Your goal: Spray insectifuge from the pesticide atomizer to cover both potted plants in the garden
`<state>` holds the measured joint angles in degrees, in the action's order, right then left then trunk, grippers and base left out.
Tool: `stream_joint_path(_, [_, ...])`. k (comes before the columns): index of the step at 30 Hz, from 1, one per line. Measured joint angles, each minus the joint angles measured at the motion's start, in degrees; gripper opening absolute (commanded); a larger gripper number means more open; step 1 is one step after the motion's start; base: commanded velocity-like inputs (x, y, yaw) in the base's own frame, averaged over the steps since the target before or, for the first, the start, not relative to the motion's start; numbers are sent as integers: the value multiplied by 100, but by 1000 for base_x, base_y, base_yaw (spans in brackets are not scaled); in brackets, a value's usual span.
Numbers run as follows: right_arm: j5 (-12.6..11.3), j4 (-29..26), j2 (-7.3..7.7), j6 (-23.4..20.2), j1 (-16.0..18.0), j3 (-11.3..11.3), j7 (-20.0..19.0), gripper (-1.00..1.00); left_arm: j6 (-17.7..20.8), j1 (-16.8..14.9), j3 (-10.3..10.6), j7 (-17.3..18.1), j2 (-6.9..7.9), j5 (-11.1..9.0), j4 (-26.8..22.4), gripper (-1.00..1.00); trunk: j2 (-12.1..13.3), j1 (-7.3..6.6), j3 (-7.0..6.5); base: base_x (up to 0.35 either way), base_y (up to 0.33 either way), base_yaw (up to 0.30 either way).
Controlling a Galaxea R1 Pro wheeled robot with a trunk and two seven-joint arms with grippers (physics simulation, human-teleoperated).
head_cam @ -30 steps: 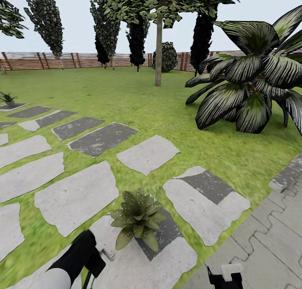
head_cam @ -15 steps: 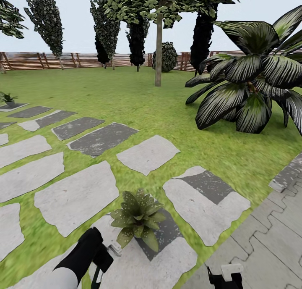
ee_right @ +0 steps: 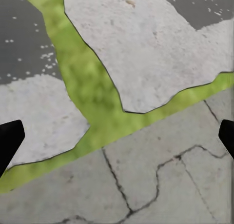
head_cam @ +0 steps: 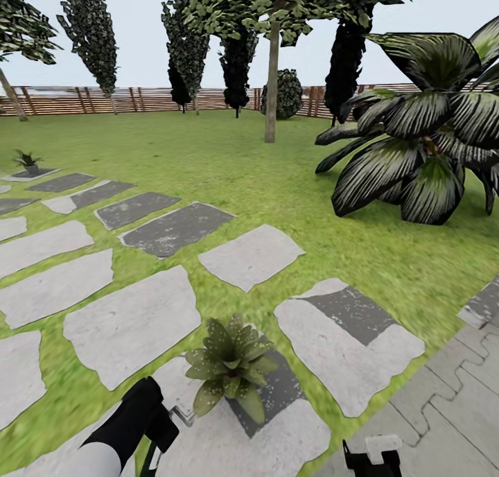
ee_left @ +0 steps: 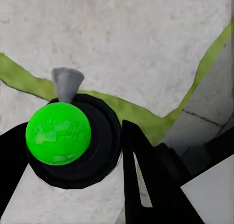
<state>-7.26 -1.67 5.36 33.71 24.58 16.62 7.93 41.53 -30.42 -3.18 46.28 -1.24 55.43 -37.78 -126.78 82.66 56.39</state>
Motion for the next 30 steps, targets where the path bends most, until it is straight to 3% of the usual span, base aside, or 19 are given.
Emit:
stream_joint_path(10, [0,1,0,1,1,0,0,100,-1,0,-5,0,0,0,-7,-100,0,3,0,-123,-209,30])
stream_joint_path(30, [0,2,-1,0,3,0,-1,100,10,-2,-30,-4,-52,-2,-31,-100,0,2,0,63,-256,272])
